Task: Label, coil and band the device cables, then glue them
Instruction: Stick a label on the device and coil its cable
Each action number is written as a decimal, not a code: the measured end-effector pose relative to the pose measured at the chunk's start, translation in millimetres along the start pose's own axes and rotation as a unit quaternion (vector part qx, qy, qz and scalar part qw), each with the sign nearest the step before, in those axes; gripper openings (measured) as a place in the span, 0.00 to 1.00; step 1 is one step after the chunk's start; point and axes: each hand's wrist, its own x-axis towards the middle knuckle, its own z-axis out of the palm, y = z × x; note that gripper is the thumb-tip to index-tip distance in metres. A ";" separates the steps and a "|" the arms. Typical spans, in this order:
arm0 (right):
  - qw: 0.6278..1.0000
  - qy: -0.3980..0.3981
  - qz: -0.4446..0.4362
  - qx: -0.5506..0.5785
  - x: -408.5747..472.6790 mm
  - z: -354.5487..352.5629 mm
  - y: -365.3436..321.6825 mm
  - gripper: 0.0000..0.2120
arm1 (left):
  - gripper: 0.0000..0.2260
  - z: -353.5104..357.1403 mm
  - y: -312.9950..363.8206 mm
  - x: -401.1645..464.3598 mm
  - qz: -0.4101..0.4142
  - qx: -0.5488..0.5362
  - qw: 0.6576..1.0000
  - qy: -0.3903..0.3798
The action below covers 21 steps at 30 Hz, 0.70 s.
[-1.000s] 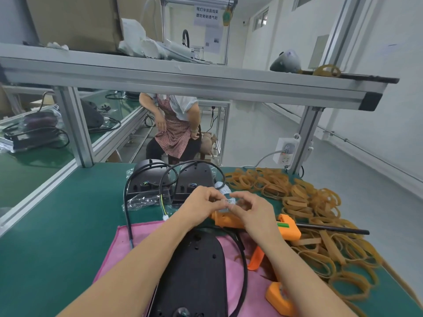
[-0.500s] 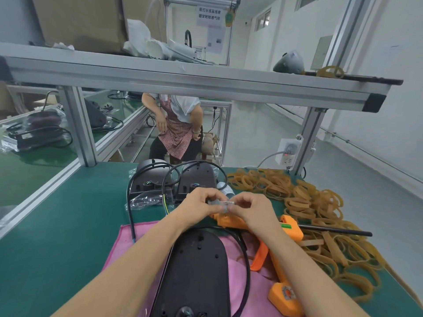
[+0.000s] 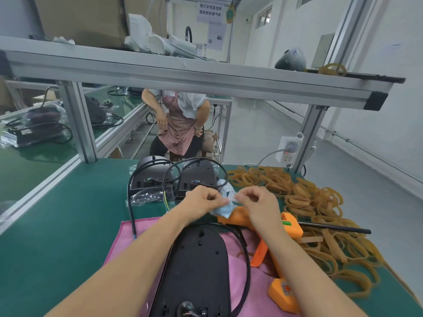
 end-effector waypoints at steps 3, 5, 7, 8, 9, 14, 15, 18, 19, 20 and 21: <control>0.990 0.006 0.069 0.120 -7.8 -8.1 -10.8 0.08 | 0.08 -12.0 -0.1 -8.6 -0.015 0.086 0.996 -0.015; 0.983 -0.072 0.096 0.139 -21.9 -11.5 -19.6 0.08 | 0.02 -18.1 1.2 -15.3 -0.012 0.107 0.994 -0.006; 0.971 -0.174 0.095 0.136 -44.9 -7.0 -26.5 0.13 | 0.06 -22.8 0.4 -26.8 -0.004 0.078 0.996 0.039; 0.966 -0.207 0.090 0.124 -56.7 -3.4 -28.8 0.15 | 0.07 -23.9 -0.1 -34.6 -0.003 0.046 0.996 0.071; 0.964 -0.226 0.084 0.108 -67.2 0.5 -30.1 0.16 | 0.08 -24.6 -1.1 -43.1 -0.009 0.013 0.994 0.105; 0.974 -0.219 0.048 0.025 -90.6 15.5 -27.9 0.21 | 0.10 -14.9 -17.4 -87.8 -0.100 -0.089 0.969 0.207; 0.975 -0.215 0.053 0.014 -92.3 17.1 -28.5 0.21 | 0.10 -12.0 -19.3 -95.9 -0.112 -0.109 0.964 0.214; 0.977 -0.197 0.075 -0.010 -96.3 22.5 -32.5 0.19 | 0.09 -4.9 -22.2 -112.3 -0.129 -0.178 0.949 0.225; 0.978 -0.191 0.081 -0.011 -97.2 24.3 -34.0 0.18 | 0.09 -3.2 -21.2 -115.5 -0.131 -0.186 0.948 0.224; 0.979 -0.185 0.086 -0.012 -97.8 26.2 -35.5 0.17 | 0.09 -2.0 -20.7 -117.8 -0.131 -0.183 0.948 0.223; 0.979 -0.180 0.090 -0.016 -98.5 27.6 -36.9 0.17 | 0.09 -1.0 -19.1 -120.4 -0.131 -0.177 0.950 0.220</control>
